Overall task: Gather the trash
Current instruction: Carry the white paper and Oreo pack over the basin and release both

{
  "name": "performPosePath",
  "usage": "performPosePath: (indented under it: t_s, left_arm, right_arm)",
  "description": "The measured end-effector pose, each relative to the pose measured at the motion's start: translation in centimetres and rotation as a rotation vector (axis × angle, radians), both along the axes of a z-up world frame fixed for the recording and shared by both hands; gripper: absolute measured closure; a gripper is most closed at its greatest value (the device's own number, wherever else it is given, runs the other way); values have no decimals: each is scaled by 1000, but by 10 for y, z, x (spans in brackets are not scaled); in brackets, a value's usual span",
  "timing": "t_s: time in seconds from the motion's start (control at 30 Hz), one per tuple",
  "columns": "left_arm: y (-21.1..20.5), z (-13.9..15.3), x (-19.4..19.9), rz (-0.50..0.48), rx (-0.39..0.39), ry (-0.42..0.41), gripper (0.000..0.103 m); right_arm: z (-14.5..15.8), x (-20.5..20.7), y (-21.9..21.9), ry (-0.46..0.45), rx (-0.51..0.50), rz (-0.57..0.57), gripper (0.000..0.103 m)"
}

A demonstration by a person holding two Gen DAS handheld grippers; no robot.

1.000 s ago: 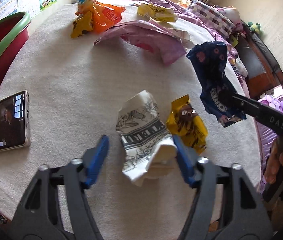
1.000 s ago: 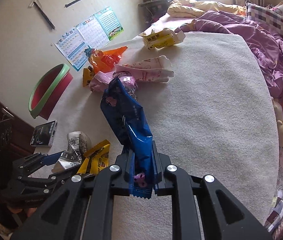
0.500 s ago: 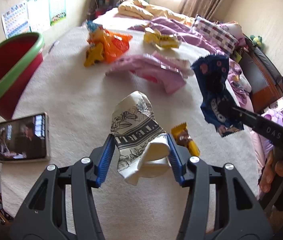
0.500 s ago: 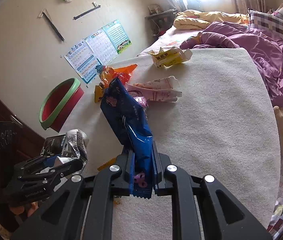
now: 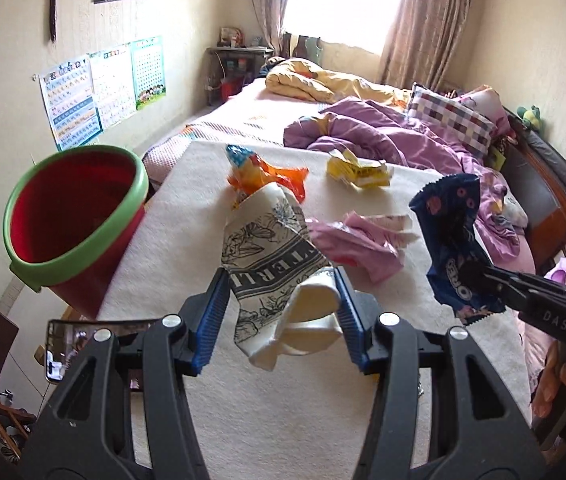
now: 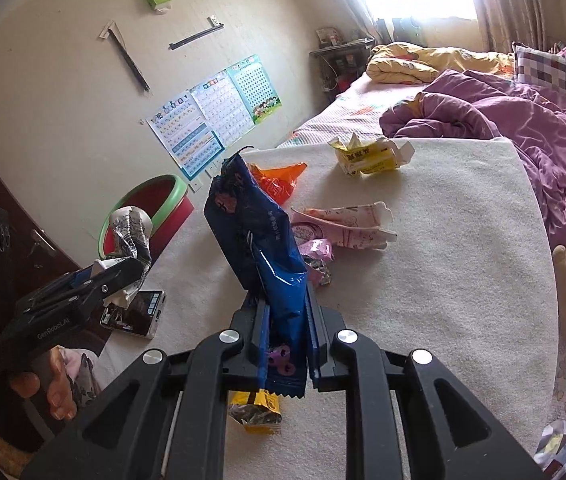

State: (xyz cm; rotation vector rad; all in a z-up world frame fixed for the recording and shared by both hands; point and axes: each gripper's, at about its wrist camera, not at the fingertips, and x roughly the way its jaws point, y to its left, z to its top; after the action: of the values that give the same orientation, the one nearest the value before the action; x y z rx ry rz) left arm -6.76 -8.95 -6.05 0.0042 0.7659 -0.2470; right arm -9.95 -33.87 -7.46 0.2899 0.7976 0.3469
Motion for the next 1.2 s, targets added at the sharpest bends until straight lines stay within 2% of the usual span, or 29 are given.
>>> performPosePath:
  t_s: [0.7, 1.2]
  left_arm:
    - [36, 6, 21, 29, 27, -26, 53]
    - [79, 5, 36, 36, 25, -22, 53]
  right_arm:
    - [-4, 21, 31, 17, 4, 6, 87]
    - [4, 42, 79, 12, 4, 30, 87]
